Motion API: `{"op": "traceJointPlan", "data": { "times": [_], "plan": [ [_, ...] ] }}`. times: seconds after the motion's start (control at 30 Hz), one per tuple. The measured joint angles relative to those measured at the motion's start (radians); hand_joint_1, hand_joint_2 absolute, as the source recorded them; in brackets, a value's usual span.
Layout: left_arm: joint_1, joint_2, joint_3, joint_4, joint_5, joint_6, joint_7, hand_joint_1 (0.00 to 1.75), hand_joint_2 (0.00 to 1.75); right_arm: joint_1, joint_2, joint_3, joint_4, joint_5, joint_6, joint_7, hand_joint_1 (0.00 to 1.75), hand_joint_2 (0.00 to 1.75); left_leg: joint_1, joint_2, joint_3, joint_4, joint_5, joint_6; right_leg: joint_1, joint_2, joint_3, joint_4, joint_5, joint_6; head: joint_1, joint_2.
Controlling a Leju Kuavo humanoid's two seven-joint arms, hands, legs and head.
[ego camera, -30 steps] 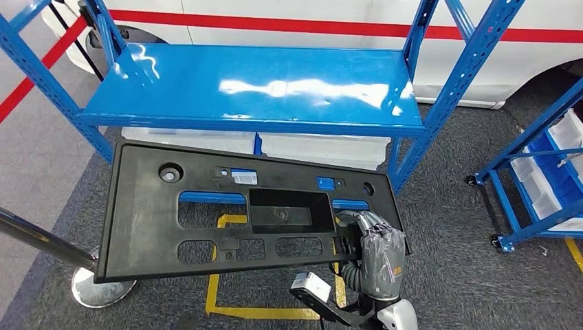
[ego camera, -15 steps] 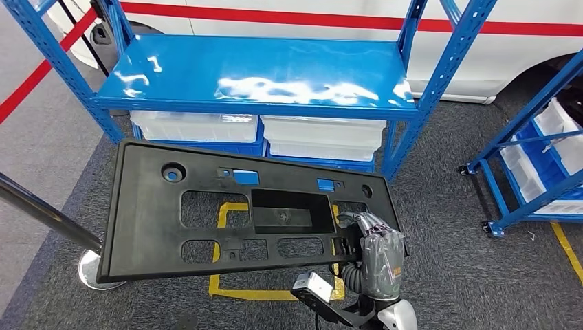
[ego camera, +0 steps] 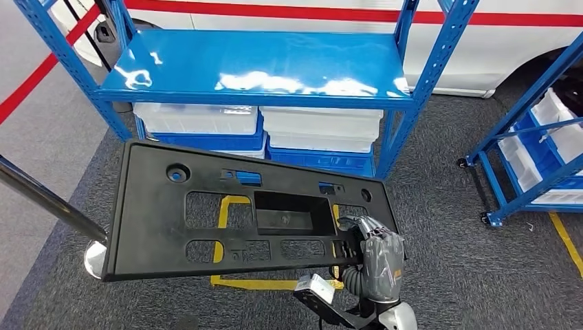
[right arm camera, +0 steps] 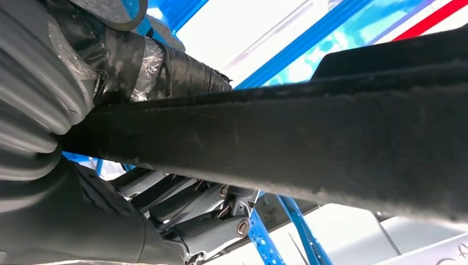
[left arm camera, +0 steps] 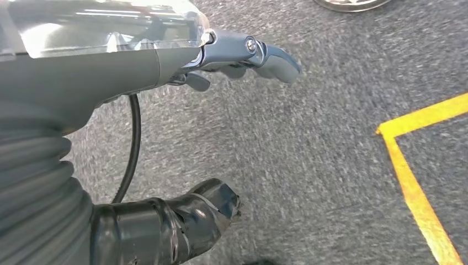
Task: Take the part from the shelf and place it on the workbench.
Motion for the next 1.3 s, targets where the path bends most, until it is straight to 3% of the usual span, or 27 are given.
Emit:
{"op": "traceJointPlan", "data": {
  "times": [0.07, 0.1, 0.2, 0.23, 0.27, 0.3, 0.37, 0.43, 0.57, 0.63, 0.7, 0.77, 0.8, 0.83, 0.9, 0.93, 1.0, 1.1, 1.17, 1.23, 1.27, 1.3],
  "plan": [
    [0.0, 0.0, 0.0, 0.0, 0.0, 0.0, 0.0, 0.0, 1.75, 0.001, 0.0, -0.002, 0.0, -0.003, 0.0, -0.001, 1.75, 1.75, 0.007, 0.003, -0.002, -0.01, 0.008, 0.013, 0.001, 0.003, -0.005, 0.009, -0.007, 0.01, 0.0, 0.0],
    [-0.001, -0.001, 0.0, 0.0, 0.001, 0.0, 0.0, 0.0, 1.75, 0.002, 0.0, -0.003, -0.001, -0.006, -0.001, -0.001, 1.75, 1.75, 0.01, 0.004, -0.004, -0.015, 0.013, 0.02, 0.0, 0.004, -0.016, 0.032, -0.026, 0.015, 0.0, 0.0],
    [-0.001, 0.0, 0.0, 0.0, 0.001, 0.0, 0.0, 0.0, 1.75, 0.008, -0.001, -0.008, -0.003, -0.017, -0.001, -0.004, 1.75, 1.75, 0.013, 0.009, -0.016, -0.016, 0.022, 0.03, -0.006, 0.008, -0.091, 0.202, -0.121, 0.028, 0.001, 0.0],
    [0.0, 0.0, 0.0, 0.0, 0.002, 0.0, 0.0, 0.0, 1.75, 0.012, -0.001, -0.011, -0.003, -0.02, -0.001, -0.004, 1.75, 1.75, 0.013, 0.01, -0.02, -0.014, 0.024, 0.03, -0.009, 0.008, -0.112, 0.252, -0.138, 0.031, 0.001, 0.0],
    [0.0, 0.0, 0.0, 0.0, 0.002, 0.0, 0.0, 0.0, 1.75, 0.016, -0.002, -0.015, -0.003, -0.023, -0.002, -0.006, 1.75, 1.75, 0.013, 0.011, -0.023, -0.011, 0.024, 0.03, -0.012, 0.008, -0.116, 0.27, -0.135, 0.033, 0.001, 0.0],
    [0.0, 0.0, 0.0, 0.0, 0.003, 0.0, 0.0, 0.0, 1.75, 0.019, -0.002, -0.019, -0.003, -0.026, -0.003, -0.007, 1.75, 1.75, 0.013, 0.012, -0.026, -0.007, 0.025, 0.029, -0.015, 0.007, -0.102, 0.248, -0.113, 0.035, 0.001, 0.0],
    [0.0, 0.0, 0.0, 0.0, 0.005, 0.0, 0.0, 0.0, 1.75, 0.021, -0.003, -0.026, -0.004, -0.031, -0.004, -0.009, 1.75, 1.75, 0.014, 0.014, -0.03, 0.002, 0.022, 0.024, -0.02, 0.001, -0.036, 0.128, -0.051, 0.036, 0.001, 0.0],
    [0.0, 0.0, 0.0, 0.0, 0.007, 0.001, -0.001, 0.0, 1.75, 0.024, -0.004, -0.03, -0.009, -0.032, -0.006, -0.011, 1.75, 1.75, 0.011, 0.015, -0.037, 0.012, 0.021, 0.013, -0.016, -0.007, 0.006, 0.035, -0.026, 0.032, 0.001, 0.0],
    [0.001, 0.0, 0.001, 0.0, 0.009, 0.001, -0.001, 0.0, 1.75, 0.041, -0.008, -0.042, -0.025, -0.034, -0.018, -0.011, 1.75, 1.75, 0.009, 0.022, -0.048, 0.018, 0.022, -0.009, -0.012, 0.0, -0.002, 0.017, -0.02, 0.012, 0.0, 0.0],
    [0.001, 0.0, 0.002, 0.0, 0.01, 0.001, -0.001, 0.0, 1.75, 0.047, -0.009, -0.048, -0.033, -0.036, -0.022, -0.011, 1.75, 1.75, 0.012, 0.017, -0.07, 0.07, -0.019, -0.016, -0.013, 0.004, -0.005, 0.011, -0.011, -0.003, 0.0, 0.0],
    [0.002, 0.0, 0.002, 0.0, 0.01, 0.001, -0.002, 0.0, 1.75, 0.053, -0.009, -0.053, -0.04, -0.04, -0.023, -0.011, 1.75, 1.75, 0.013, 0.009, -0.122, 0.194, -0.089, -0.019, -0.01, 0.008, -0.011, 0.01, -0.006, -0.013, 0.0, 0.0],
    [0.004, 0.0, 0.002, 0.0, 0.01, 0.001, -0.002, 0.0, 1.75, 0.06, -0.009, -0.057, -0.042, -0.043, -0.023, -0.011, 1.75, 1.75, 0.013, 0.006, -0.157, 0.286, -0.119, -0.018, -0.004, 0.015, -0.017, 0.012, -0.003, -0.017, 0.0, 0.0],
    [0.005, 0.0, 0.002, 0.0, 0.01, 0.001, -0.002, 0.0, 1.75, 0.063, -0.009, -0.059, -0.042, -0.044, -0.023, -0.011, 1.75, 1.75, 0.012, 0.006, -0.15, 0.28, -0.106, -0.014, -0.001, 0.02, -0.018, 0.013, -0.002, -0.018, 0.0, 0.0],
    [0.005, 0.0, 0.002, 0.0, 0.01, 0.001, -0.002, 0.0, 1.75, 0.065, -0.01, -0.06, -0.043, -0.045, -0.023, -0.011, 1.75, 1.75, 0.01, 0.004, -0.125, 0.237, -0.077, -0.008, 0.002, 0.025, -0.018, 0.015, -0.002, -0.018, 0.0, 0.0],
    [0.005, 0.001, 0.002, 0.0, 0.01, 0.001, -0.002, 0.0, 1.75, 0.067, -0.01, -0.062, -0.048, -0.045, -0.023, -0.011, 1.75, 1.75, 0.006, -0.012, -0.055, 0.105, -0.02, 0.011, 0.006, 0.035, -0.018, 0.017, -0.001, -0.017, 0.0, 0.0],
    [0.005, 0.002, 0.002, 0.0, 0.01, 0.002, -0.002, 0.0, 1.75, 0.067, -0.01, -0.064, -0.051, -0.046, -0.023, -0.011, 1.75, 1.75, 0.003, -0.02, -0.031, 0.055, -0.005, 0.019, 0.006, 0.04, -0.021, 0.018, 0.0, -0.014, 0.0, 0.0],
    [0.004, 0.003, 0.002, 0.0, 0.01, 0.002, -0.002, 0.0, 1.75, 0.071, -0.009, -0.068, -0.058, -0.048, -0.024, -0.014, 1.75, 1.75, -0.001, -0.027, -0.015, 0.018, -0.002, 0.026, 0.003, 0.046, -0.028, 0.018, 0.006, -0.005, 0.0, 0.0],
    [0.004, 0.002, 0.003, 0.0, 0.011, 0.003, -0.003, 0.0, 1.75, 0.086, -0.009, -0.085, -0.069, -0.055, -0.025, -0.029, 1.75, 1.75, 0.006, -0.014, -0.01, -0.01, 0.013, 0.029, 0.003, 0.042, -0.038, 0.028, -0.001, 0.012, 0.0, 0.0],
    [0.004, 0.001, 0.003, 0.0, 0.011, 0.004, -0.003, 0.0, 1.75, 0.092, -0.01, -0.097, -0.075, -0.064, -0.026, -0.04, 1.75, 1.75, 0.011, 0.001, -0.008, -0.023, 0.022, 0.033, 0.0, 0.028, -0.074, 0.107, -0.052, 0.022, 0.001, 0.0],
    [0.006, 0.001, 0.004, 0.0, 0.011, 0.004, -0.003, 0.0, 1.75, 0.097, -0.01, -0.107, -0.076, -0.07, -0.026, -0.045, 1.75, 1.75, 0.011, 0.017, -0.01, -0.024, 0.023, 0.035, -0.008, 0.023, -0.134, 0.232, -0.107, 0.033, 0.001, 0.0],
    [0.006, 0.001, 0.004, 0.0, 0.011, 0.004, -0.003, 0.0, 1.75, 0.101, -0.01, -0.112, -0.076, -0.071, -0.026, -0.046, 1.75, 1.75, 0.011, 0.026, -0.011, -0.023, 0.023, 0.034, -0.013, 0.022, -0.152, 0.271, -0.115, 0.039, 0.001, 0.0],
    [0.007, 0.001, 0.004, 0.0, 0.011, 0.004, -0.003, 0.0, 1.75, 0.104, -0.01, -0.117, -0.077, -0.071, -0.026, -0.047, 1.75, 1.75, 0.012, 0.035, -0.011, -0.022, 0.022, 0.033, -0.018, 0.019, -0.154, 0.275, -0.105, 0.044, 0.001, 0.0]
  ]
}}
